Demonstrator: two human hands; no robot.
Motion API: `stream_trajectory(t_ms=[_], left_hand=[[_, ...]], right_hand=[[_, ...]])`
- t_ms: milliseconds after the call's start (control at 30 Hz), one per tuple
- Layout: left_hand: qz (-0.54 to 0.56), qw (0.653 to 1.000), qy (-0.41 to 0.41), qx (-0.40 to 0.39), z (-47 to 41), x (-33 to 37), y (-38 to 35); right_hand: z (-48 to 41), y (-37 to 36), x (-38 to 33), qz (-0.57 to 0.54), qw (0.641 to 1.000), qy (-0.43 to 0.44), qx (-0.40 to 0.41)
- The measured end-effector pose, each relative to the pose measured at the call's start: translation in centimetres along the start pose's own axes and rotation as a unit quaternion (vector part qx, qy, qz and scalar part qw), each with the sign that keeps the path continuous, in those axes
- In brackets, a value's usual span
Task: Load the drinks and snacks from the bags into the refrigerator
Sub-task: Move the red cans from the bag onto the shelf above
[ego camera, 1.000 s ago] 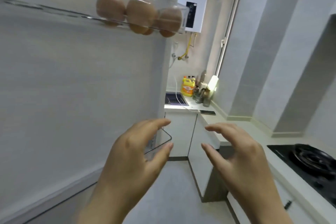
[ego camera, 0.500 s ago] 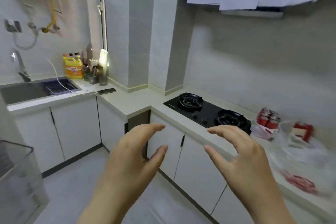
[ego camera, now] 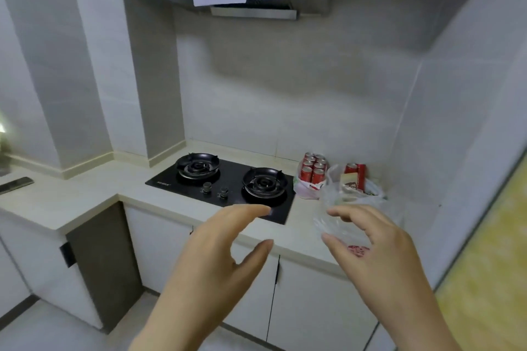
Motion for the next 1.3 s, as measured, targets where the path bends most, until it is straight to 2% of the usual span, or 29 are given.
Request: stream_trajectory(t_ms=[300, 600, 933, 1300], left_hand=[[0.027, 0.999, 0.015, -0.038, -7.4, -5.5, -4.4], [0.035, 0.998, -0.002, -0.044, -17.1, -13.9, -3.9], [0.062, 0.993, 0.012, -0.099, -25.1, -20.6, -7.2], [0.047, 0.991, 0.032, -0.117, -34.5, -24.2, -15.3]], right_hand=[[-5.6, -3.9, 5.5, -0.006, 0.998, -0.062, -0.007], [-14.5, -10.6, 5.7, 0.036, 0.996, -0.084, -0.014], [-21.3, -14.8, 8.4, 0.059, 0.99, -0.127, -0.021], [-30.3, -17.7, 18.0, 0.068, 0.988, -0.129, -0.041]])
Point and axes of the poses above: each hand's wrist, its own z-axis away from the middle knuckle, its own y-axis out of the back of the hand, x = y × z, the point moved 6 cm from there along -z, towards the middle knuckle, and after that the axes turned 12 degrees about z, right-handed, at the moved point
